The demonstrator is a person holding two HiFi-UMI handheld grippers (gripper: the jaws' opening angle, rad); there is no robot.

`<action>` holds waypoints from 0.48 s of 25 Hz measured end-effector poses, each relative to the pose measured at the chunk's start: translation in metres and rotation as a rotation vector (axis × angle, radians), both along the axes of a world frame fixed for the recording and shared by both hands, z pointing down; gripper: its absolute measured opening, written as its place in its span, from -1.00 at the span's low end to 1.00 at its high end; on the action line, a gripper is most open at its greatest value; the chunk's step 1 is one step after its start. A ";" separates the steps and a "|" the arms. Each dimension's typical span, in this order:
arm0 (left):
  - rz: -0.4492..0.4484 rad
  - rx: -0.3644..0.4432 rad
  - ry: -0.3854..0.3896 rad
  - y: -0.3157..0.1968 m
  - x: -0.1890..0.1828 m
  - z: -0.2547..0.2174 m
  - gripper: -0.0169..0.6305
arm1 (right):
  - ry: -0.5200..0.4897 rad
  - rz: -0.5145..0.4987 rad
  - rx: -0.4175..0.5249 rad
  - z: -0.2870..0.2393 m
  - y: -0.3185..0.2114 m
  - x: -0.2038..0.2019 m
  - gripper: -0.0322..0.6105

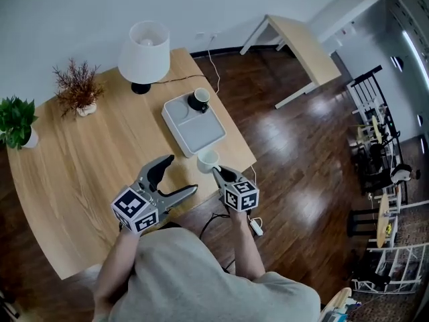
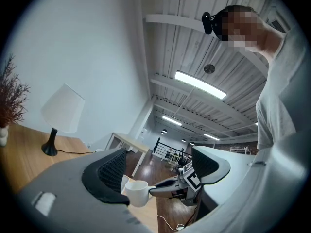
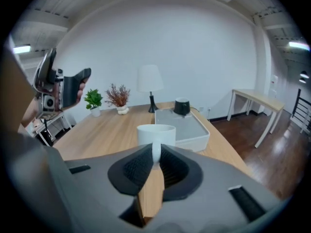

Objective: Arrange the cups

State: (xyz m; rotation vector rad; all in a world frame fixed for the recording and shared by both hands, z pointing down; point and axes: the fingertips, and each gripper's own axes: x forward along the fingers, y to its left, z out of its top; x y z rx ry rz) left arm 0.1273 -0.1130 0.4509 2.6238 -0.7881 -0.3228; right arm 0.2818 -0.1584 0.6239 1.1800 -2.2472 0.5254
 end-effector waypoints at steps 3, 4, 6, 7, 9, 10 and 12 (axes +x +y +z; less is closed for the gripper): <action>-0.032 0.000 0.005 -0.003 -0.013 -0.001 0.36 | -0.068 -0.050 0.060 -0.019 -0.038 -0.030 -0.72; -0.044 0.000 0.007 -0.003 -0.016 -0.002 0.36 | -0.080 -0.060 0.076 -0.019 -0.055 -0.039 -0.72; -0.066 0.001 0.010 -0.003 -0.023 -0.003 0.35 | -0.078 -0.068 0.106 -0.014 -0.093 -0.054 -0.72; -0.075 0.003 0.009 -0.003 -0.025 -0.004 0.35 | -0.072 -0.064 0.118 -0.010 -0.112 -0.061 -0.72; -0.094 0.005 0.005 -0.002 -0.032 -0.005 0.34 | -0.061 -0.045 0.134 0.002 -0.148 -0.071 -0.72; -0.103 0.005 0.003 -0.002 -0.035 -0.005 0.34 | -0.061 -0.031 0.137 0.008 -0.163 -0.075 -0.72; -0.123 0.004 -0.002 -0.002 -0.041 -0.004 0.34 | -0.066 -0.007 0.140 0.020 -0.185 -0.081 -0.72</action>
